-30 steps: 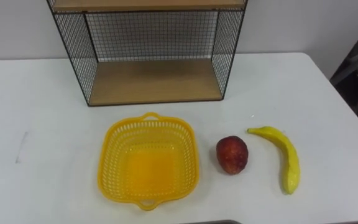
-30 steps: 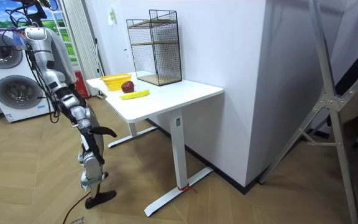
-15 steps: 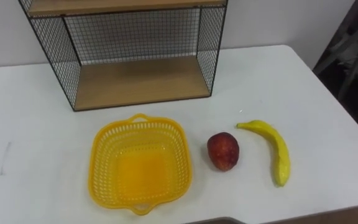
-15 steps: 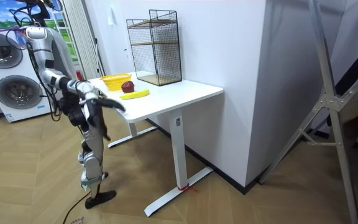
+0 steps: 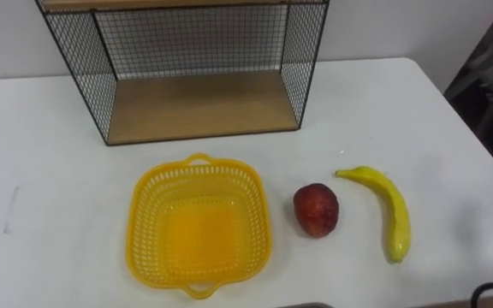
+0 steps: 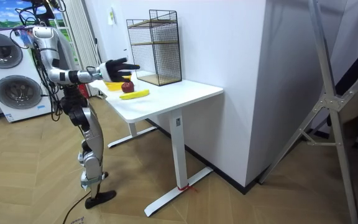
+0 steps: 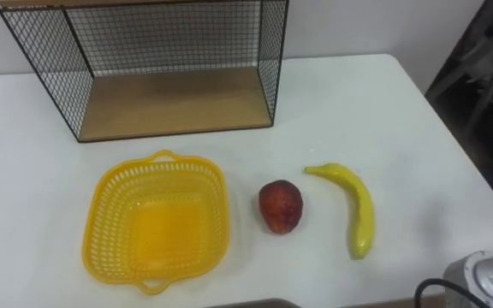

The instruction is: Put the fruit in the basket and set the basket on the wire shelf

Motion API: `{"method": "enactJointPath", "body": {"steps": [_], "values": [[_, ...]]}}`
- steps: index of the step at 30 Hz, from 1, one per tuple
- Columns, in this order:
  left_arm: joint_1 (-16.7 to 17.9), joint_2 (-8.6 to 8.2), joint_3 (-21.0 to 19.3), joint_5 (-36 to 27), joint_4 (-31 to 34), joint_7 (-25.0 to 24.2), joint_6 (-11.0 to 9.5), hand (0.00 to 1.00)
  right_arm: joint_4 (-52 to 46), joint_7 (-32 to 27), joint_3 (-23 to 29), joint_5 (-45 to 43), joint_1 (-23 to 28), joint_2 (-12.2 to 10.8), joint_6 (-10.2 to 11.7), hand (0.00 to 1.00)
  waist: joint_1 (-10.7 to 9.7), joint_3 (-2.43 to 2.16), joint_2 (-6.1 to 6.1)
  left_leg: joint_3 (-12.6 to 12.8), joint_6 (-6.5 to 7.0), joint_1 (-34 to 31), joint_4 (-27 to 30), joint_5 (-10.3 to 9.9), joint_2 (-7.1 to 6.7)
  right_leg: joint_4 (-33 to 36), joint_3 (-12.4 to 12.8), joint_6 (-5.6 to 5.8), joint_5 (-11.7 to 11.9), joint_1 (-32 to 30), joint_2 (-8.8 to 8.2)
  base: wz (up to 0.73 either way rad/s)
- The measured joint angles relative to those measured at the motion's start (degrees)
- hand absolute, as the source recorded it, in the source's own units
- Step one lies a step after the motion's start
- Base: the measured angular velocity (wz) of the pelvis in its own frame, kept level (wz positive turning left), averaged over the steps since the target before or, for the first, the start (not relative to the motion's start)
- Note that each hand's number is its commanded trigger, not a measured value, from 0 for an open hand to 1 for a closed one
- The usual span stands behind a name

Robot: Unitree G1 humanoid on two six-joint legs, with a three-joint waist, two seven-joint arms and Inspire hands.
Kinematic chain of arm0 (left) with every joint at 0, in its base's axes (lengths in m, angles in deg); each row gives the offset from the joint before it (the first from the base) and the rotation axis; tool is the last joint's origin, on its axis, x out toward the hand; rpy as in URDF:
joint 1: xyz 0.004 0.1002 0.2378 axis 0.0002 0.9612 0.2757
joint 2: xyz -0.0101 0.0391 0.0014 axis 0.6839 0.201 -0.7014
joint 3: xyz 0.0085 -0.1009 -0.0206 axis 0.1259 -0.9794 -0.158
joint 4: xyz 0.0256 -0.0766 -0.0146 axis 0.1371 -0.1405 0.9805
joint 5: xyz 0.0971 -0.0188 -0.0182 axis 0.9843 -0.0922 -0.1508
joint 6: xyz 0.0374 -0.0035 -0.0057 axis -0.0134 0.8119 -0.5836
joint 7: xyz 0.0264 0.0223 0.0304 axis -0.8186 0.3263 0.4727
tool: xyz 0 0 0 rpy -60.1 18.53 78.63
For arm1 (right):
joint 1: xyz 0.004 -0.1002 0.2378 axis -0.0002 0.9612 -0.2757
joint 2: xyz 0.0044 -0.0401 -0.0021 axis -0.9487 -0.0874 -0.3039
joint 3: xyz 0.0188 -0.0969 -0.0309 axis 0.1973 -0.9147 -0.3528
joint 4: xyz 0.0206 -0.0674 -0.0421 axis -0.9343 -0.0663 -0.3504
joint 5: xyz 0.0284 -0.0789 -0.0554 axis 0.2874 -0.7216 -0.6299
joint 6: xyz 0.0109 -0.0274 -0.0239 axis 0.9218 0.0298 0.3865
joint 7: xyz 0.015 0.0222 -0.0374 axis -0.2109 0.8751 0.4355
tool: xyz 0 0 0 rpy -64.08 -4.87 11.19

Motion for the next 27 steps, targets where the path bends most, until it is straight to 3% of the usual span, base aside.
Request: {"method": "enactJointPath", "body": {"steps": [9,15,19,27], "values": [[0.5,0.11,1.6,0.6,0.2,-1.1,0.2,0.00,0.0,12.9,-8.5,-6.5,0.0,1.2,-0.4,0.00,2.1,0.40,-0.33,-0.2,0.00,-0.5,0.4,0.0,0.10,0.0,-0.3,-0.06,0.1,-0.2,-0.01,0.01],[0.6,0.22,3.8,0.7,2.0,-3.8,0.2,0.00,1.0,23.2,-15.3,-7.4,0.1,1.7,-0.8,0.00,2.8,0.09,-0.41,-0.8,0.00,-0.8,0.7,0.0,0.07,0.0,-0.7,-0.11,0.2,0.0,-0.04,0.04],[0.5,0.71,4.8,0.7,1.9,-5.3,0.2,0.00,2.4,29.2,-19.1,-9.2,0.1,1.7,-1.0,0.00,2.8,0.22,-0.84,-0.8,0.00,-0.6,0.6,0.0,0.05,0.0,-0.8,-0.09,0.3,0.1,-0.05,0.00],[-0.1,0.78,6.0,0.8,1.9,-5.5,0.2,0.00,4.7,36.9,-23.9,-11.5,0.1,1.7,-1.1,0.00,2.9,0.35,-0.38,-1.3,-0.01,-0.9,0.6,0.0,0.08,-0.2,-1.6,-0.12,0.4,0.1,-0.09,0.03]]}}
